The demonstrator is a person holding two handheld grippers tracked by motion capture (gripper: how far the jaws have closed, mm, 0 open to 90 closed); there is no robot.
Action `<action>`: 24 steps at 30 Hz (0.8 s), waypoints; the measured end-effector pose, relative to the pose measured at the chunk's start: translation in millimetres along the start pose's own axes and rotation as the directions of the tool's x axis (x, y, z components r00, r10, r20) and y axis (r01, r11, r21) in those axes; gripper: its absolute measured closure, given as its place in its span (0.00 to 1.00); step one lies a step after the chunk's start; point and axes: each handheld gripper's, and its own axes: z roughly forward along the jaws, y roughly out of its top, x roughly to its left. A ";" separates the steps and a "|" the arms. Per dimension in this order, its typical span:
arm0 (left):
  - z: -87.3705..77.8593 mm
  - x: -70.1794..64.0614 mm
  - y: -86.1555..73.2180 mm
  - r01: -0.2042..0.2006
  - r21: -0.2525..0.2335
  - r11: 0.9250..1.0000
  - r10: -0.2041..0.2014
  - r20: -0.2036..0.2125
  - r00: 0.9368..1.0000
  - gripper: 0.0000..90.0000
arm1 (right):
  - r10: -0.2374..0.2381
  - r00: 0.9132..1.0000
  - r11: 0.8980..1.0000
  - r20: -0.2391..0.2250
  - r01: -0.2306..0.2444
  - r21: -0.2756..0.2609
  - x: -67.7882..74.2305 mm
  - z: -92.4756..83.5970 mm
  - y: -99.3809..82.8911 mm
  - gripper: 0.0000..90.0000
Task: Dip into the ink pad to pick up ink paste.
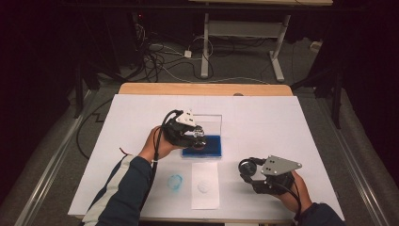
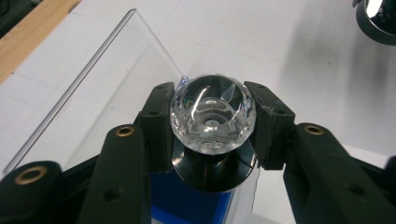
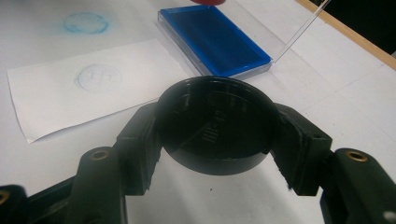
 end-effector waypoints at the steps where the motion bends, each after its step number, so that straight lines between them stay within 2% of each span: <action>1: 2.8 0.1 0.4 0.000 0.005 1.000 0.000 -0.009 1.000 0.61 | 0.001 1.000 1.000 0.000 -0.001 0.000 0.0 0.1 -0.1 0.42; 13: 23.2 9.2 -3.3 0.027 0.032 0.999 -0.027 -0.013 1.000 0.60 | -0.001 1.000 1.000 -0.005 0.001 0.007 0.2 1.6 -0.6 0.42; 24: 34.9 9.5 -5.4 0.037 0.047 0.998 -0.036 -0.019 0.999 0.60 | -0.005 1.000 1.000 -0.010 0.005 0.012 0.6 2.3 -0.8 0.42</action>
